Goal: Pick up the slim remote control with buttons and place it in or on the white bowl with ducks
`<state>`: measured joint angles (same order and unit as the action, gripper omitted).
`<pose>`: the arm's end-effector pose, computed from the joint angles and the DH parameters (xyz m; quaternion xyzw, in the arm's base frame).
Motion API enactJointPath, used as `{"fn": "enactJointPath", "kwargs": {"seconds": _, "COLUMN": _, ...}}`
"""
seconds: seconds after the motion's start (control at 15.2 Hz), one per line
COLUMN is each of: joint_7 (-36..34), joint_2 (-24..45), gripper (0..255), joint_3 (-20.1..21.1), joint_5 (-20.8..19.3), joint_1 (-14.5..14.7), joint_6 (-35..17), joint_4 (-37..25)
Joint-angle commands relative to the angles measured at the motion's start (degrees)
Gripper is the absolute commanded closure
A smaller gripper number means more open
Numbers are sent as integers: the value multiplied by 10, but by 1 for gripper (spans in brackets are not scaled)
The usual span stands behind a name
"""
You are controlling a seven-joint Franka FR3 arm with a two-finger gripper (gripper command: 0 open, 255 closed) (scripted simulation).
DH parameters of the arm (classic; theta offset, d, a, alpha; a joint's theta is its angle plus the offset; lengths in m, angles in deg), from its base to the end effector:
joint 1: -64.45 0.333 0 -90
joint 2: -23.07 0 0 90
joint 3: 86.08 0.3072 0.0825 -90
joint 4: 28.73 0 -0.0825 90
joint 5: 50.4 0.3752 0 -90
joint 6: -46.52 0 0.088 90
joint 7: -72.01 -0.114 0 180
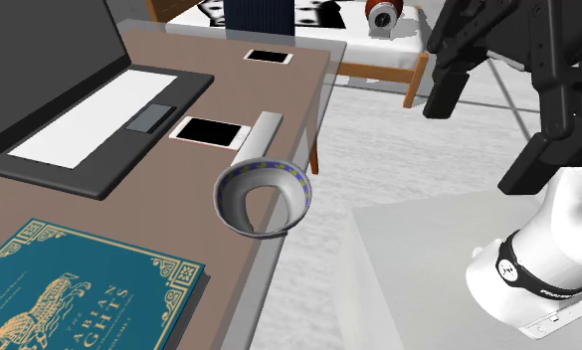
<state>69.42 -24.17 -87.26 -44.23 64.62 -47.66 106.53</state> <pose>0.3024 0.0042 0.5944 -0.9962 0.0295 -0.0525 0.0623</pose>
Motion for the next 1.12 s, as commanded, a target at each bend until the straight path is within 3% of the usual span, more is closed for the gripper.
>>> {"fn": "enactJointPath", "kwargs": {"seconds": 0.0, "joint_7": 0, "joint_2": 0, "gripper": 0, "joint_3": 0, "joint_5": 0, "joint_1": 0, "joint_6": 0, "joint_4": 0}}
{"fn": "enactJointPath", "kwargs": {"seconds": 0.53, "joint_7": 209, "joint_2": 1, "gripper": 0, "joint_3": -115, "joint_5": -86, "joint_1": 4, "joint_6": -50, "joint_4": 67}}
{"fn": "enactJointPath", "kwargs": {"seconds": 1.06, "joint_7": 419, "joint_2": 79, "gripper": 0, "joint_3": -240, "joint_5": -164, "joint_1": 17, "joint_6": -127, "joint_4": 69}}
